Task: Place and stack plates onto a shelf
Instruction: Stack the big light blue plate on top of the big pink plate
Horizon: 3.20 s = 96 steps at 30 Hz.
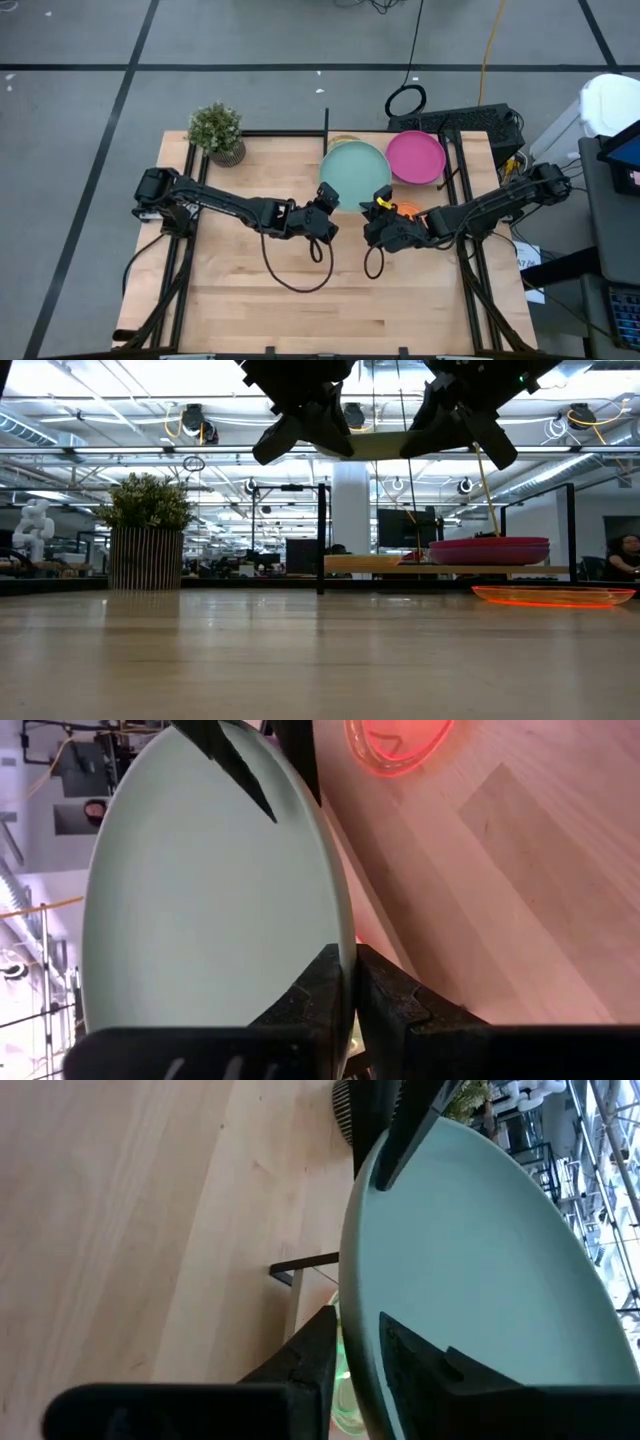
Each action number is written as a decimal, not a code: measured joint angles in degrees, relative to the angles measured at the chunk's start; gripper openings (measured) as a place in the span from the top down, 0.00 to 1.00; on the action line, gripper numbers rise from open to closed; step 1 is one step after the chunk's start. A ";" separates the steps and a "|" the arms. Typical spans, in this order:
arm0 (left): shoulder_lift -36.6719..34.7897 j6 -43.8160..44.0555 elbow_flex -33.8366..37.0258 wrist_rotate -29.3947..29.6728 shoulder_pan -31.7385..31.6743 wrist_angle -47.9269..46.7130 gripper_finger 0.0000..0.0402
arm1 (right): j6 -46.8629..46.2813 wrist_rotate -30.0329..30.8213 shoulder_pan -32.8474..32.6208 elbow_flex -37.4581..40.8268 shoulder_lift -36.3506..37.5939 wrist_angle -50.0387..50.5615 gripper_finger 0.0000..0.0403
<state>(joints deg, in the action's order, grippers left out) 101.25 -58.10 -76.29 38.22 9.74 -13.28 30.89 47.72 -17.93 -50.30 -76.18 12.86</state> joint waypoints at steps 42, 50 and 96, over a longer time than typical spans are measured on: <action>-2.96 24.62 -0.09 0.84 0.56 8.24 0.39 | -11.55 3.20 0.02 0.11 8.58 12.39 1.00; -7.63 37.93 -0.11 1.47 1.53 -1.57 0.39 | -16.69 -0.39 4.40 0.11 13.21 19.06 1.00; -25.57 65.30 35.13 2.29 6.58 18.68 0.39 | -24.28 -11.84 29.73 9.96 14.69 24.65 0.99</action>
<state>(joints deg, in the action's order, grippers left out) 75.68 7.19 -41.16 40.50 16.32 5.40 6.61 35.88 11.80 -40.35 -61.49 37.51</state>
